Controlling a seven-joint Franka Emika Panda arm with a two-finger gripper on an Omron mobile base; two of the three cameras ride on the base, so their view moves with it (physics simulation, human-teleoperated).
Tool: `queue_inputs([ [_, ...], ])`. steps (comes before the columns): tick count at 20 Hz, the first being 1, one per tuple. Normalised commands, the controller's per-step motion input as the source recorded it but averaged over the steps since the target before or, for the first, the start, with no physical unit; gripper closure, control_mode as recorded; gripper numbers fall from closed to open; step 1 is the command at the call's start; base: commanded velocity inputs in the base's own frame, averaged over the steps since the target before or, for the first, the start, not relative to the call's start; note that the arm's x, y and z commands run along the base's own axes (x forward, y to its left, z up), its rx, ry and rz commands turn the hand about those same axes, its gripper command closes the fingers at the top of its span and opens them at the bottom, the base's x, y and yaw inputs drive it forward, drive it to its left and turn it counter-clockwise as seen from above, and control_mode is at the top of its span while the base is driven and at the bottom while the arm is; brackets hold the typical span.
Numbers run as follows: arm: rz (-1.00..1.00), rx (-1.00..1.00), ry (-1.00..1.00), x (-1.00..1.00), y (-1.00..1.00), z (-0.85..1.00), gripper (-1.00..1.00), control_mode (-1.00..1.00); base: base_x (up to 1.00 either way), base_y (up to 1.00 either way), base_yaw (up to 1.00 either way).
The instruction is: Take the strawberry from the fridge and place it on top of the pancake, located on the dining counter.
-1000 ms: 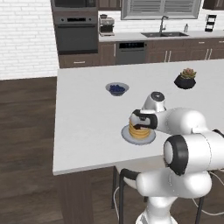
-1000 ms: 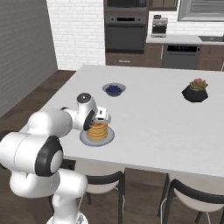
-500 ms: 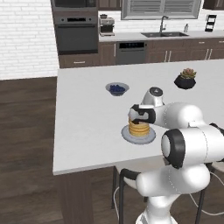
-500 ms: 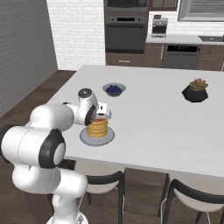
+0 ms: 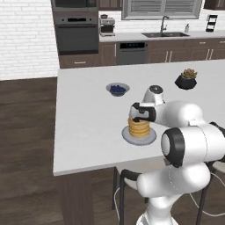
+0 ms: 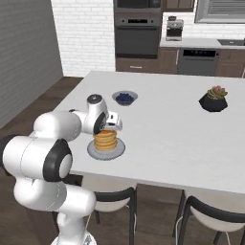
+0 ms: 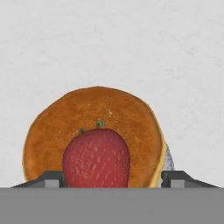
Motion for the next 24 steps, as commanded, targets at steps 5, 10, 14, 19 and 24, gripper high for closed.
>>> queue_inputs([
  [5,0.0,0.0,0.06,-0.2,0.0,-0.47,-1.0,-1.0,0.0,0.0,0.0],
  [10,0.0,0.0,0.08,-0.26,0.0,-0.49,-1.0,-1.0,0.0,0.0,0.0],
  [14,0.0,0.0,0.09,-0.2,0.0,-0.44,-1.0,-1.0,0.0,0.0,0.0],
  [19,0.0,0.0,0.06,-0.21,0.0,-0.35,-1.0,-1.0,0.0,0.0,0.0],
  [24,0.0,0.0,0.0,-0.21,0.0,0.01,-1.0,-1.0,0.0,0.0,0.0],
])
